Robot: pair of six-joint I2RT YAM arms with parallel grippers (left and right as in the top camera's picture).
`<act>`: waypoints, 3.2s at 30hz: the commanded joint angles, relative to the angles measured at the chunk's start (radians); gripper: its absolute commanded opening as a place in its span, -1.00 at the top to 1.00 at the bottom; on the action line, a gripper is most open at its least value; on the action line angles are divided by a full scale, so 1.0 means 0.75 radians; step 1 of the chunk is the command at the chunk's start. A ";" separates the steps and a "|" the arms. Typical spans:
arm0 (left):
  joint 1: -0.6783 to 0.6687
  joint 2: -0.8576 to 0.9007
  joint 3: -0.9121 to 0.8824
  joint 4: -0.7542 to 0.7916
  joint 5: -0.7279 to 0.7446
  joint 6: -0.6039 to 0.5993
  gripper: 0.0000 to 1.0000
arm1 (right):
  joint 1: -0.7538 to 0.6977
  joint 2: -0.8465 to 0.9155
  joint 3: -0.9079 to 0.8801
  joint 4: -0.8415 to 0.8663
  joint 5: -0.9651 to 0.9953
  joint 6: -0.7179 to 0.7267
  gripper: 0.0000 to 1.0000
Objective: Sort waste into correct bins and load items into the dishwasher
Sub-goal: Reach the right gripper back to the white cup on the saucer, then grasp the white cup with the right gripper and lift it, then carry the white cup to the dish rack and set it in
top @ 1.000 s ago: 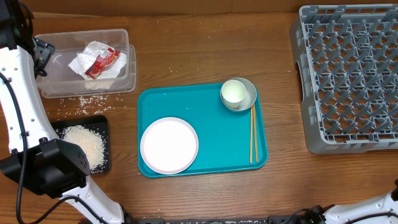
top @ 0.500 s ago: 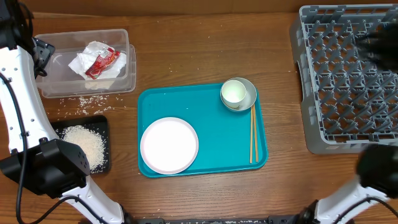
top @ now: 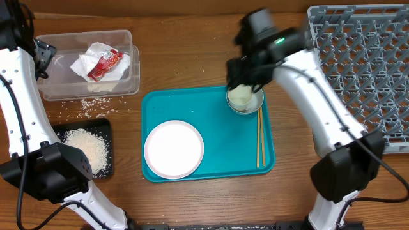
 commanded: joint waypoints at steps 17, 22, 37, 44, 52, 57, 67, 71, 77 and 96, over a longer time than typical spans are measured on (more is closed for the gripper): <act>-0.011 -0.039 -0.005 0.001 -0.022 -0.027 -1.00 | 0.155 -0.004 -0.402 0.382 0.269 0.174 0.21; -0.011 -0.039 -0.005 0.001 -0.022 -0.027 -1.00 | 0.155 -0.003 -0.463 0.420 0.269 0.170 0.21; -0.011 -0.039 -0.005 0.001 -0.022 -0.027 -1.00 | 0.156 -0.004 -0.421 0.416 0.273 0.171 0.81; -0.011 -0.039 -0.005 0.001 -0.022 -0.027 -1.00 | 0.156 -0.007 -0.233 0.299 0.272 0.172 0.92; -0.011 -0.039 -0.005 0.001 -0.022 -0.027 -1.00 | 0.059 -0.039 0.159 0.035 0.278 0.171 0.92; -0.012 -0.039 -0.005 0.001 -0.022 -0.027 -1.00 | -0.313 -0.092 0.363 -0.099 0.112 0.145 0.93; -0.011 -0.039 -0.005 0.001 -0.022 -0.027 -1.00 | -1.249 -0.095 0.320 -0.225 -0.986 -0.258 0.92; -0.012 -0.039 -0.005 0.001 -0.022 -0.027 -1.00 | -1.577 -0.094 0.191 -0.192 -1.272 -0.415 0.92; -0.012 -0.039 -0.005 0.001 -0.022 -0.027 -1.00 | -1.773 -0.094 -0.083 0.115 -1.465 -0.431 0.92; -0.012 -0.039 -0.005 0.001 -0.022 -0.027 -1.00 | -1.905 0.232 -0.415 0.785 -1.510 -0.060 0.92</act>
